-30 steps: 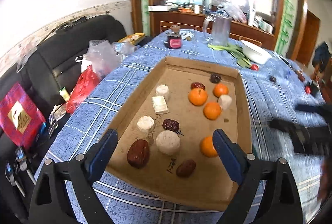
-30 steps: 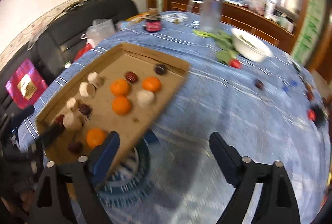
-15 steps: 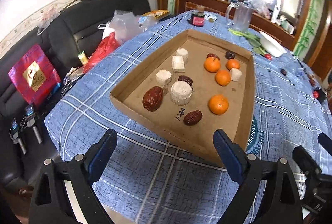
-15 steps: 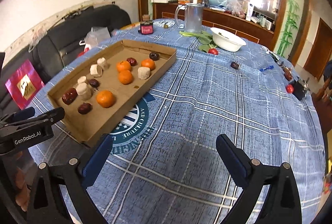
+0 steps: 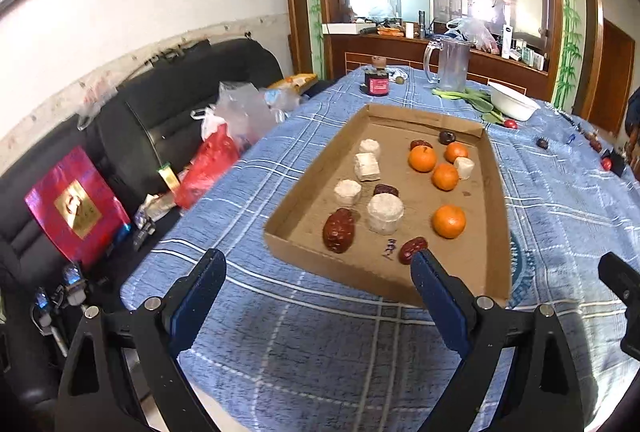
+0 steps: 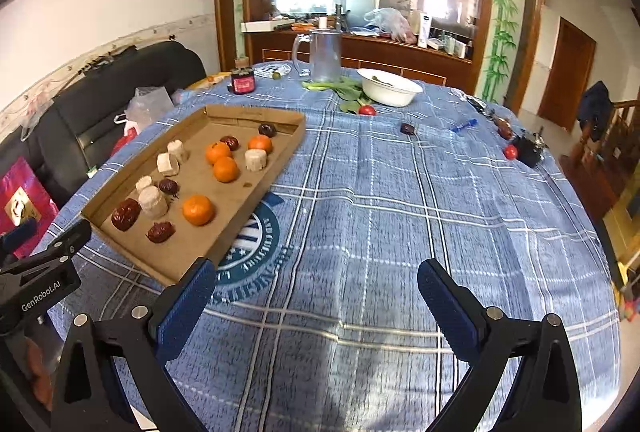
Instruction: Organize fruits
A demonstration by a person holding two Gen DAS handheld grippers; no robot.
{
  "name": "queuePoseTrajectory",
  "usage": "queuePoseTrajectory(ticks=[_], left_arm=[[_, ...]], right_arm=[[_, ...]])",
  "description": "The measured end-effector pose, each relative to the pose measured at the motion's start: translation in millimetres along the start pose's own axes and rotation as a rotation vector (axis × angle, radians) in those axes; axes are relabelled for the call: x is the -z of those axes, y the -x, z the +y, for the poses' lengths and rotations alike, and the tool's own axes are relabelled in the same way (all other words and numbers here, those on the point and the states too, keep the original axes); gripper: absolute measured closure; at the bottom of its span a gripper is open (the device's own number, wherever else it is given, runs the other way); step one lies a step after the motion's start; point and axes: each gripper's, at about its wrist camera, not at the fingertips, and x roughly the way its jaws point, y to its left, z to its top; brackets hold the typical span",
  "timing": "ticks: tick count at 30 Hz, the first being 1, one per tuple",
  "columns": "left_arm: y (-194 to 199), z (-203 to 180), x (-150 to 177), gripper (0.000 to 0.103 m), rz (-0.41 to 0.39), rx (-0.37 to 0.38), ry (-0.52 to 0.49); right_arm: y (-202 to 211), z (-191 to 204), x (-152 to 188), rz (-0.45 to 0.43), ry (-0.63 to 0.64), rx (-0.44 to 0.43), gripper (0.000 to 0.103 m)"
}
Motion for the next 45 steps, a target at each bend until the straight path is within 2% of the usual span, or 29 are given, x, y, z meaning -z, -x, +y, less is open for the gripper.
queuePoseTrajectory(ticks=[7,13,15,18,21,28,31,39,45], left_arm=[[5,-5,7,0.01,0.024,0.15,-0.028],[23,-15,10,0.009,-0.047,0.129,-0.084],[28,-15,10,0.001,-0.051,0.144,-0.093],[39,-9,9,0.0,-0.099,0.153,-0.075],[46,-7,6,0.0,-0.122,0.115,-0.059],[34,-3,5,0.0,-0.018,0.14,-0.02],[29,-3,8,0.0,-0.002,0.121,-0.021],[22,1,9,0.0,0.028,0.153,0.006],[18,1,10,0.0,0.035,0.137,0.017]], right_arm=[[15,5,5,-0.003,-0.009,0.05,0.001],[22,13,8,-0.005,0.007,0.063,0.001],[23,14,9,-0.004,0.013,0.065,0.001],[25,16,8,-0.007,0.016,0.067,0.001],[26,16,8,-0.008,0.018,0.07,0.001],[29,17,10,-0.012,0.02,0.077,0.001],[30,18,11,-0.011,0.028,0.082,0.001],[29,13,10,-0.008,0.012,0.089,0.001],[29,11,10,-0.006,0.016,0.093,0.001]])
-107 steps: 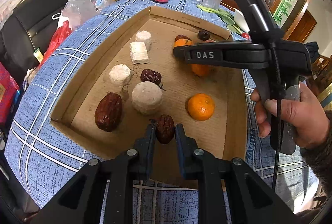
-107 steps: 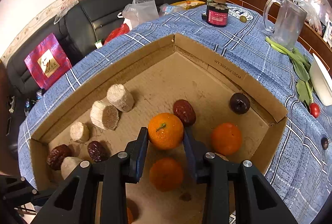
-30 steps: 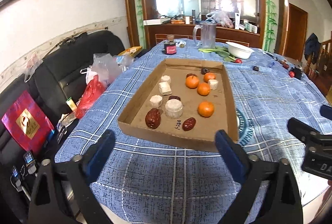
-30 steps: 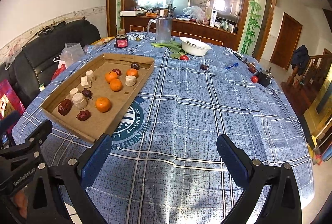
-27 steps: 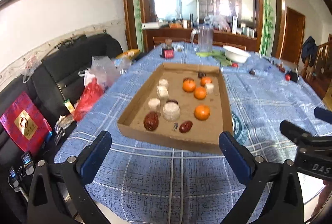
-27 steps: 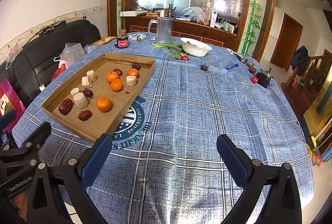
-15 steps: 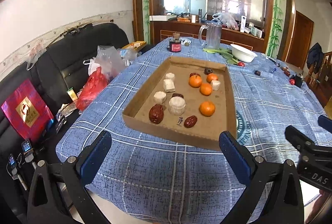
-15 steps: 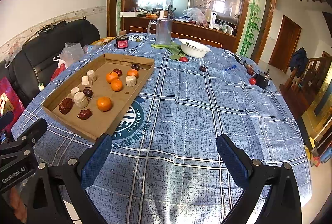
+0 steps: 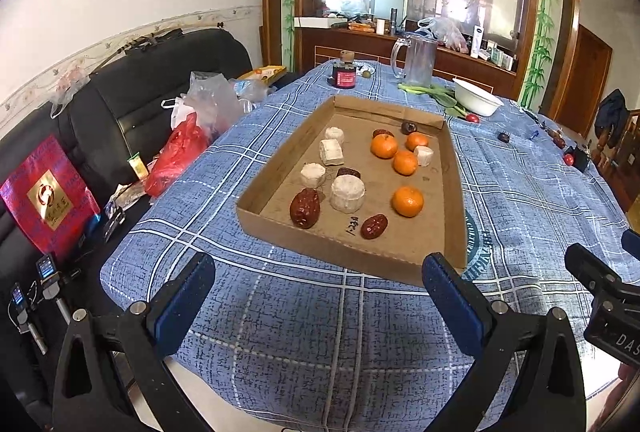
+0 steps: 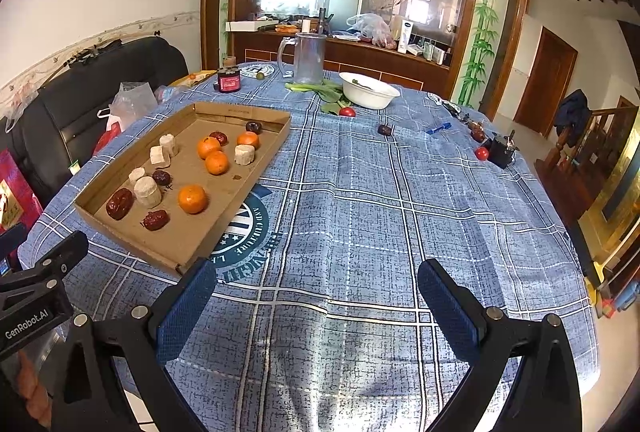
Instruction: Organize fruits
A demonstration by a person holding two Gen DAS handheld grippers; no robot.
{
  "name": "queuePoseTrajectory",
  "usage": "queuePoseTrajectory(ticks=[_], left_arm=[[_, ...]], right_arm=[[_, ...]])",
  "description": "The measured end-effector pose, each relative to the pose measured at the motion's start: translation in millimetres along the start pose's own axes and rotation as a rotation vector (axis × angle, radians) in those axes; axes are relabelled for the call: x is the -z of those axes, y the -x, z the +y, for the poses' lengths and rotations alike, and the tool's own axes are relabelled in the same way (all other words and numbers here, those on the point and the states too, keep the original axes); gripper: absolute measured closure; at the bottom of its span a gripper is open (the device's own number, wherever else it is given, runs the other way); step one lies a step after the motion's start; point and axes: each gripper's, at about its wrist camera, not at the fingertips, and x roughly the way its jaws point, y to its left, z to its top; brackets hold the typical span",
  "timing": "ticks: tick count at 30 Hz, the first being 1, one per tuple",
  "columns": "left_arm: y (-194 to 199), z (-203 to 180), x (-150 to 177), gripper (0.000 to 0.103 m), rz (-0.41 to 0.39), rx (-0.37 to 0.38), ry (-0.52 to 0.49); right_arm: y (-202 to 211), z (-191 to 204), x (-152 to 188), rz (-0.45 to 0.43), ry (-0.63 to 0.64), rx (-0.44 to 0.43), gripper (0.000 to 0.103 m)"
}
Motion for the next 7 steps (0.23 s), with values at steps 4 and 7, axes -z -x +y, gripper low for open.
queuePoseTrajectory(ticks=[4,7], left_arm=[[-2.7,-0.3,-0.8,0.0,0.013,0.01,-0.001],[-3.1,-1.4,-2.3,0.0,0.007,-0.002,-0.01]], right_arm=[[-3.2,-0.8,0.3,0.008,-0.001,-0.001,0.001],[-4.6,-1.2,-0.1,0.009,-0.002,-0.002,0.001]])
